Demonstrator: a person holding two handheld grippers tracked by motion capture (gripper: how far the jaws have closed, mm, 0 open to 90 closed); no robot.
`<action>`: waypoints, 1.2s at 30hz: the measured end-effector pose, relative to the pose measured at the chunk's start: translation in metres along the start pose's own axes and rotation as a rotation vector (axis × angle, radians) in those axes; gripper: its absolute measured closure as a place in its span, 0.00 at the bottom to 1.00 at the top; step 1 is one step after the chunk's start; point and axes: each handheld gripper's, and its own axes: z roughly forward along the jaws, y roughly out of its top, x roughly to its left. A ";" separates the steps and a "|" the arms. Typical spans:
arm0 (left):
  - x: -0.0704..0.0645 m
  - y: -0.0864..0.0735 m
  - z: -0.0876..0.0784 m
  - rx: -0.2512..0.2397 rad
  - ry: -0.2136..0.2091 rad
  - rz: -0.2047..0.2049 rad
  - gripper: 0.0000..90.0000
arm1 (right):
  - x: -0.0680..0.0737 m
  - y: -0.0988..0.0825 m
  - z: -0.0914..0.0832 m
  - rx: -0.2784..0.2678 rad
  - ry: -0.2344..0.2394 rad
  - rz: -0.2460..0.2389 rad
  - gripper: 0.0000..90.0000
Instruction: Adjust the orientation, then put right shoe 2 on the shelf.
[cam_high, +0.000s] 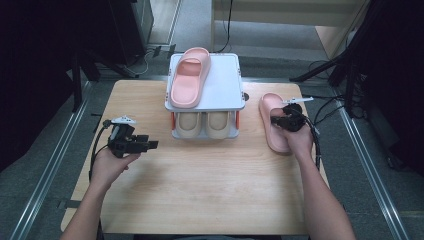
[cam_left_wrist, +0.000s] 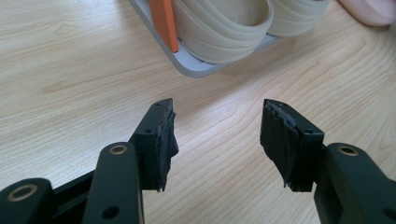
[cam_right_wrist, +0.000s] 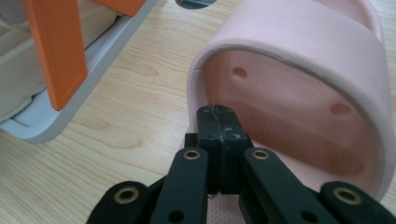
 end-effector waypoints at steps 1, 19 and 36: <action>0.001 0.000 0.000 0.001 0.001 0.000 0.50 | 0.001 0.001 0.001 -0.001 0.001 0.004 1.00; 0.005 0.009 0.011 0.010 -0.022 0.003 0.49 | -0.003 -0.004 -0.022 -0.059 0.019 0.011 0.87; 0.009 0.018 0.025 0.004 -0.037 0.001 0.49 | -0.018 -0.021 -0.045 -0.108 -0.021 0.041 0.77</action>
